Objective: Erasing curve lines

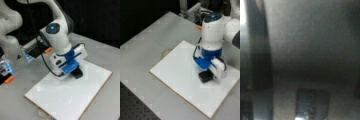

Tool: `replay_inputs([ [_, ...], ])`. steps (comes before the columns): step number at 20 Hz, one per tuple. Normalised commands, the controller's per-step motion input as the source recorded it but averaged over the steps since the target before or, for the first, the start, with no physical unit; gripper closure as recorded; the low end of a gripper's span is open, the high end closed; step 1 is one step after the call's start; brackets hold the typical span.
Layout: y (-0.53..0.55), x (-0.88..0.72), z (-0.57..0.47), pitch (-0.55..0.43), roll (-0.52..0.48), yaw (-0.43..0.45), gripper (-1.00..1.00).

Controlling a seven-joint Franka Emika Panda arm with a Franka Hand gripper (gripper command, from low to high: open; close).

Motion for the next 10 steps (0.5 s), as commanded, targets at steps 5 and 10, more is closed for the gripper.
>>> replay_inputs([
  [5, 0.4, 0.24, -0.77, -0.105, 0.1, -0.22, 1.0],
  [10, 0.47, 0.29, -0.82, -0.107, 0.09, -0.243, 1.0],
])
